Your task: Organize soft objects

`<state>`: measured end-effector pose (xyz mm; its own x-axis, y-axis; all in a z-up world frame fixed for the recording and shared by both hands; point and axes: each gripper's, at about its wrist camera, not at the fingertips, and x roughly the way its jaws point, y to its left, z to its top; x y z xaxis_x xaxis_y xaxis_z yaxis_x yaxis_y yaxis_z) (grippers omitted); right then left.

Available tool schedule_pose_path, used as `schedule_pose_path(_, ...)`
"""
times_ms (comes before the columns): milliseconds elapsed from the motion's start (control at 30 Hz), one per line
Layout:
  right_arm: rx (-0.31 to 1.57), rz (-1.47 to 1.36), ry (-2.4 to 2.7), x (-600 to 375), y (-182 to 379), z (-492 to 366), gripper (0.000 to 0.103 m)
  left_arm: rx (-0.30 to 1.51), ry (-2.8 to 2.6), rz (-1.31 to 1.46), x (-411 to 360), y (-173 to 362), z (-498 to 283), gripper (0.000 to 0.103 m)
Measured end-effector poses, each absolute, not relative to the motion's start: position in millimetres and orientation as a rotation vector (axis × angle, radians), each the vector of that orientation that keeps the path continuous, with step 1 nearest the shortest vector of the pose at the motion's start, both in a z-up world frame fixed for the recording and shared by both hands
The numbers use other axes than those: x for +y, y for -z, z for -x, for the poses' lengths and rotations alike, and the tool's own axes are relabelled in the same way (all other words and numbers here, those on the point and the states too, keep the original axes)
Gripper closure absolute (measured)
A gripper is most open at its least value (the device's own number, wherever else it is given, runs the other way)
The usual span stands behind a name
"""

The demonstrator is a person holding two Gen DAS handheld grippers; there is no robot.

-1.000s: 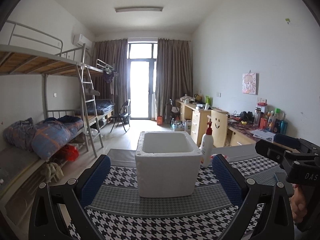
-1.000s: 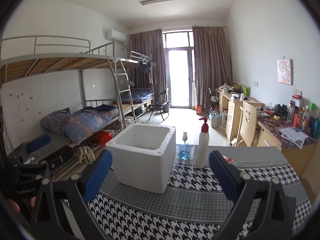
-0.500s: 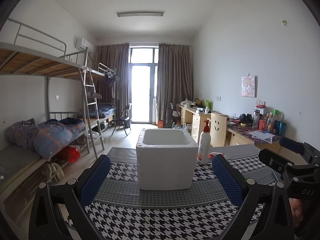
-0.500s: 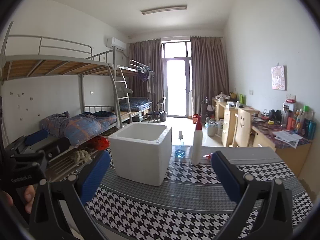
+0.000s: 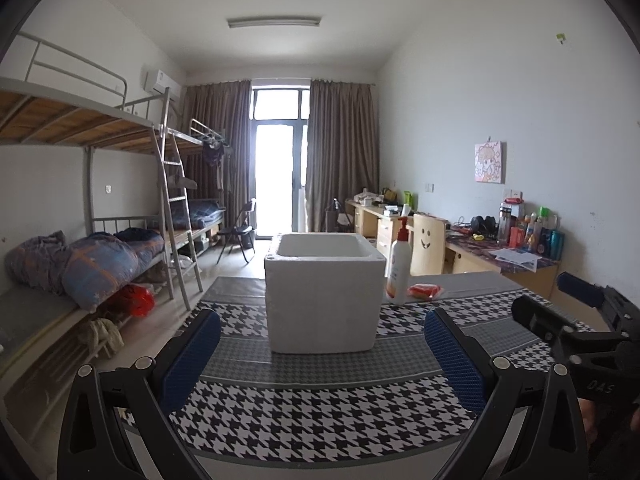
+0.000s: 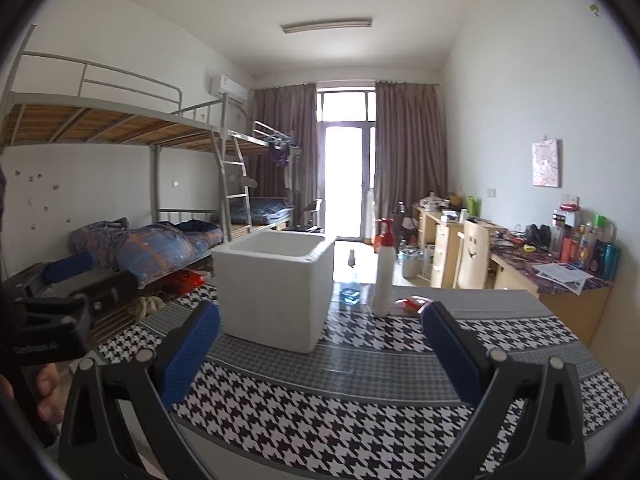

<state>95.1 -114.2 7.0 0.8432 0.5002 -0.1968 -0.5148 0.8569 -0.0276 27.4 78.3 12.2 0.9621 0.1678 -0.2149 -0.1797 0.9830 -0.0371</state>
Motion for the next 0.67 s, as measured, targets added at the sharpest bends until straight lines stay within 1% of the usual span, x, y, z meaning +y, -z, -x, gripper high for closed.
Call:
schedule_pose_path(233, 0.214, 0.073, -0.502, -121, 4, -96, 0.001, 0.183, -0.182, 0.051, 77, -9, -16, 0.001)
schedule_pose_path(667, 0.242, 0.053, -0.502, -126, 17, -90, 0.001, 0.229, -0.178, 0.060, 79, 4, -22, 0.001)
